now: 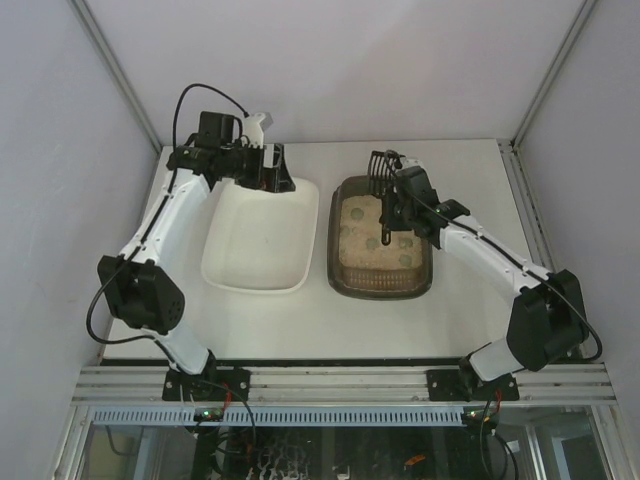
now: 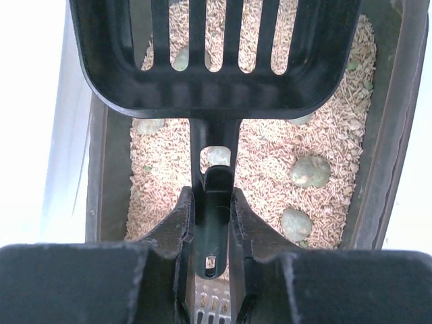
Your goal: Clean the litter box
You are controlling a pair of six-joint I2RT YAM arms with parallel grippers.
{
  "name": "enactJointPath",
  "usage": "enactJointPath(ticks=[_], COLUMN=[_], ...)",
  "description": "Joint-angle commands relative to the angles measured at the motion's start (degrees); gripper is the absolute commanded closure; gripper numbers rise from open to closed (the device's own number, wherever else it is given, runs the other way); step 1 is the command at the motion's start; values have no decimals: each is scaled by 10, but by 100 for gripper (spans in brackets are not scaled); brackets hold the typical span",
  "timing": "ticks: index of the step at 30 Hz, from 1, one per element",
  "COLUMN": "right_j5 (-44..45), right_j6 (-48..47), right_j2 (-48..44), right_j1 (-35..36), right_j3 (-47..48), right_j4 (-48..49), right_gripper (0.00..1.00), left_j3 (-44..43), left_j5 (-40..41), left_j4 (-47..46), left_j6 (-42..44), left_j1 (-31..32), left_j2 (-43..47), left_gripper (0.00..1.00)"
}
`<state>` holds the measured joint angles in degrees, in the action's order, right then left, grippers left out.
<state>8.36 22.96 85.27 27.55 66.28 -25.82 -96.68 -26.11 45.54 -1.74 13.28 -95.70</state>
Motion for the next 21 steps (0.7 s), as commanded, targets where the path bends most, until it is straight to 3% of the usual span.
enactJointPath(ticks=[1, 5, 9, 13, 21], right_j5=[-54, -64, -84, -84, -80], right_j6=[9, 12, 9, 4, 6], right_j2=[-17, -33, -46, -62, -79], right_j1=[-6, 22, 48, 65, 75], right_j3=[11, 3, 2, -1, -11], right_j4=[-63, -92, -115, -125, -132], right_gripper=[100, 100, 100, 100, 100], left_j3=[-35, -95, -215, -291, -294], left_j5=[-81, -94, -24, -38, -80], left_j4=[-27, -35, 36, 74, 79], left_j6=[-81, -135, -69, -69, -80], left_j1=[2, 25, 86, 123, 141], left_j2=[-41, -98, -168, -235, -269], left_gripper=[0, 0, 0, 0, 0])
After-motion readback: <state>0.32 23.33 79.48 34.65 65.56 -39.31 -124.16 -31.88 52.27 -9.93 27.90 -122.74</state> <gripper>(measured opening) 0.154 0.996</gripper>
